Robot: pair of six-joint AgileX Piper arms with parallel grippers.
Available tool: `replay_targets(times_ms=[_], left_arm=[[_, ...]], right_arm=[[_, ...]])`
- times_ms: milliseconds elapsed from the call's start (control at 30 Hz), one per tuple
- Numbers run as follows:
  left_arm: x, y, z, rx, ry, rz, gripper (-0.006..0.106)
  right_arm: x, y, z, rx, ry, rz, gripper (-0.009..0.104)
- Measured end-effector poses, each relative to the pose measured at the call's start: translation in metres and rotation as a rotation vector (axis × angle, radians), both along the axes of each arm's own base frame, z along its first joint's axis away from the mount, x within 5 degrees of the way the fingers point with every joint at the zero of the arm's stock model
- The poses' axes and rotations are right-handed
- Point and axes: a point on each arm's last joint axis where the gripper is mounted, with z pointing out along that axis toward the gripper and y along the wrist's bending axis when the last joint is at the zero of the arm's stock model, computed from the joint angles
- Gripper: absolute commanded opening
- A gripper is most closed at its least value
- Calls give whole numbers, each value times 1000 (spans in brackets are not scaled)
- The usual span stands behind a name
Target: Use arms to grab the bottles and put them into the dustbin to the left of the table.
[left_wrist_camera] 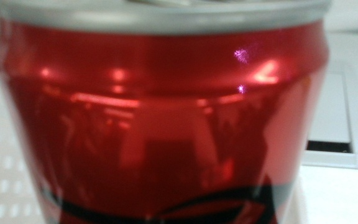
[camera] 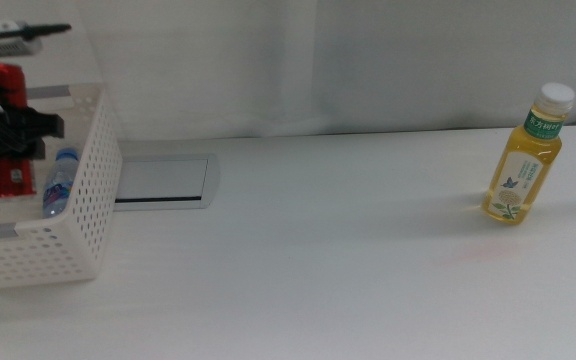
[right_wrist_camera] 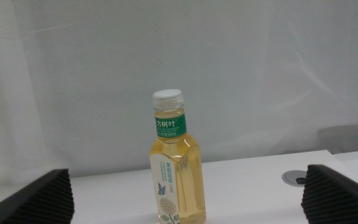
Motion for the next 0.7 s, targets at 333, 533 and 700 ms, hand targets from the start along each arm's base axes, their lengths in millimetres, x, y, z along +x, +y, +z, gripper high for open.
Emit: replay_targets(times_ms=[333,533,700], left_arm=[[29,11,-59,-18,93,31,-3],[32,12,-64,-18,92,31,-3],[34,13,-63,-1,74,22,3]], right_arm=[[0,0,0,0,0,0,103],[0,0,0,0,0,0,103],[0,0,0,-5,0,0,103]])
